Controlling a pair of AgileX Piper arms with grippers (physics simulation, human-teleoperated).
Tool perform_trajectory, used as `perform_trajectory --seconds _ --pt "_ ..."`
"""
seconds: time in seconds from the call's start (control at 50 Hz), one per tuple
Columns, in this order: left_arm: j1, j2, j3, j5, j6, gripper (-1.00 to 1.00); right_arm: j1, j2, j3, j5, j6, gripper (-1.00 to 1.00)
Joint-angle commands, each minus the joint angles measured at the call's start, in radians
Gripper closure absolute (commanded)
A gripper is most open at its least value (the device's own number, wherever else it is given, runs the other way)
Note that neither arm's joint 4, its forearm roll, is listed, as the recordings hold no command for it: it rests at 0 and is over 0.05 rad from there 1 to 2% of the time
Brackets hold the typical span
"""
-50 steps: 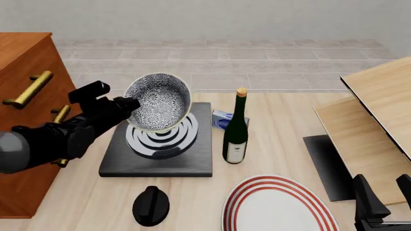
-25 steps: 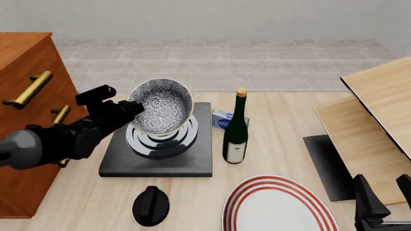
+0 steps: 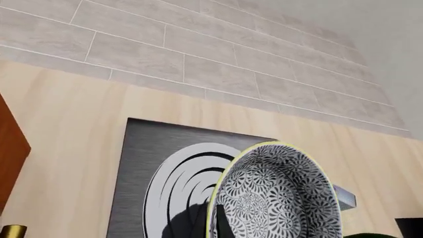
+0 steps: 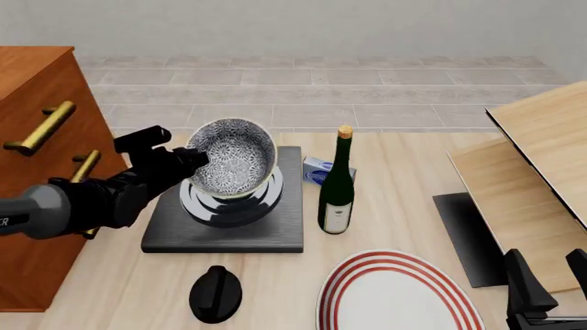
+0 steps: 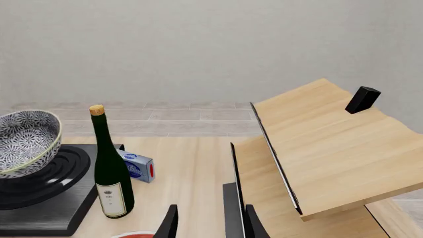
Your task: Put the bowl on the stove.
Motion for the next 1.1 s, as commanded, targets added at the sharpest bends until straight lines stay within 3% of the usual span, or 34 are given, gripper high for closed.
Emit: perform_trajectory --seconds 0.02,0.82,0.84,1.1 --pt "0.002 0.016 -0.007 -0.009 0.015 1.00 0.000 0.000 0.000 0.000 0.000 -1.00" --pt "0.025 0.073 -0.013 -0.022 0.064 1.00 0.000 0.000 0.000 0.000 0.000 -1.00" --pt "0.020 0.072 -0.012 -0.022 0.067 -1.00 0.000 0.000 0.000 0.000 0.000 -1.00" --pt "0.013 0.061 -0.008 -0.019 0.103 -1.00 0.000 0.000 0.000 0.000 0.000 -1.00"
